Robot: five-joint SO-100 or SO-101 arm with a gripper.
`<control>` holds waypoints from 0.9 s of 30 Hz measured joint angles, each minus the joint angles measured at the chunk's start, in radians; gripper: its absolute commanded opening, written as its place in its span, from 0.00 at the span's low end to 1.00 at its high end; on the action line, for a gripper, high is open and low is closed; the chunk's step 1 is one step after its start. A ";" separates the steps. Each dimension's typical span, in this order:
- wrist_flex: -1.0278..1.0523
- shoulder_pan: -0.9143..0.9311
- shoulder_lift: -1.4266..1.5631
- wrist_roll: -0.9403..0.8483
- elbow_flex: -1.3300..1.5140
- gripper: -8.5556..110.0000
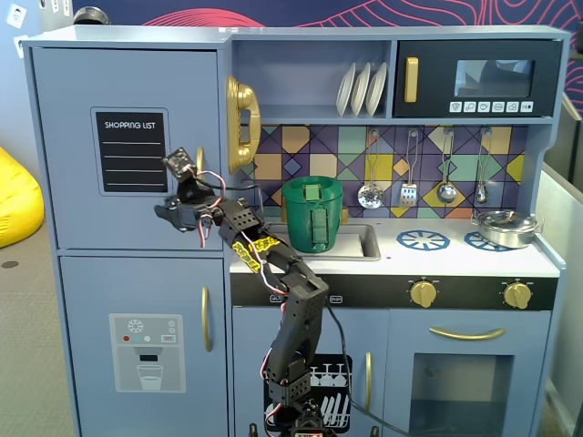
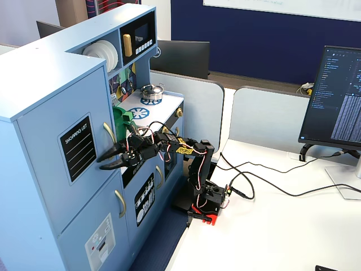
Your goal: Close the left cabinet door
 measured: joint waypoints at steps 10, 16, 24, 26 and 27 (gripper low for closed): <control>0.198 -0.212 0.448 0.002 0.419 0.07; 0.268 -0.041 0.706 0.021 0.707 0.07; 0.397 0.356 0.833 0.117 0.937 0.07; 0.413 0.433 0.854 0.127 0.994 0.07; 0.420 0.466 0.868 0.135 1.026 0.07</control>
